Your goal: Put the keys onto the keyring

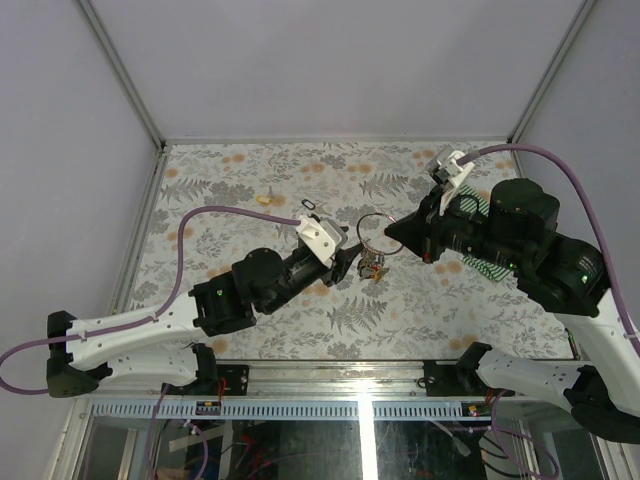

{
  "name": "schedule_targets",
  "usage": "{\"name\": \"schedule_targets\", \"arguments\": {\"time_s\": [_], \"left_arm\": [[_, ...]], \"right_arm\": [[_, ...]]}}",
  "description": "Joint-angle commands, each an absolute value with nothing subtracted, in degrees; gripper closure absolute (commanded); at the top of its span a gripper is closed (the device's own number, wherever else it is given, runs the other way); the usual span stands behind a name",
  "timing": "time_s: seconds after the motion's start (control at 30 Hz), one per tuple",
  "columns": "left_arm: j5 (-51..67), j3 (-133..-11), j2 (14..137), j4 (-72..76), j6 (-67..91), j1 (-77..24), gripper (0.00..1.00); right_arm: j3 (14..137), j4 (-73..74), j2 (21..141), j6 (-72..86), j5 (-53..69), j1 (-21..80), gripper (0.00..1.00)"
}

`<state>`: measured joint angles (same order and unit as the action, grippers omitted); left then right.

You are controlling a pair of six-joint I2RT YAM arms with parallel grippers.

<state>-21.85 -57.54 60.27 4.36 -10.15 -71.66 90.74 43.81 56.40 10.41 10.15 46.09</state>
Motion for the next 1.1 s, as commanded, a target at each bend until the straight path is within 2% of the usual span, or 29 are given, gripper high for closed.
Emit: {"name": "schedule_targets", "arguments": {"time_s": [0.0,0.13,0.3,0.4,0.83,0.97,1.07], "left_arm": [[-21.88,-60.03,60.67,9.44,-11.04,-72.16,0.56],[-21.60,-60.01,60.86,9.75,-10.86,-72.16,0.58],[-21.08,-60.07,60.70,9.56,-10.75,-72.23,0.74],[-21.17,-59.95,60.33,9.05,-10.72,-72.24,0.81],[-23.31,-61.67,59.42,2.05,-12.46,-72.34,0.99],[-23.37,-61.38,58.45,1.38,-12.67,-72.42,1.00],[-22.92,-60.98,58.34,1.76,-12.43,-72.42,0.94]], "right_arm": [[91.14,39.02,55.56,11.25,11.33,46.23,1.00],[91.05,39.12,55.47,11.23,11.30,46.20,1.00],[90.92,39.53,55.31,10.92,10.93,46.22,1.00],[90.92,39.55,54.99,10.73,10.33,46.22,1.00],[92.63,42.45,55.28,8.73,8.44,46.23,1.00],[92.81,42.37,55.37,8.68,8.51,46.23,1.00],[93.05,41.99,55.47,8.89,8.85,46.23,1.00]]}}
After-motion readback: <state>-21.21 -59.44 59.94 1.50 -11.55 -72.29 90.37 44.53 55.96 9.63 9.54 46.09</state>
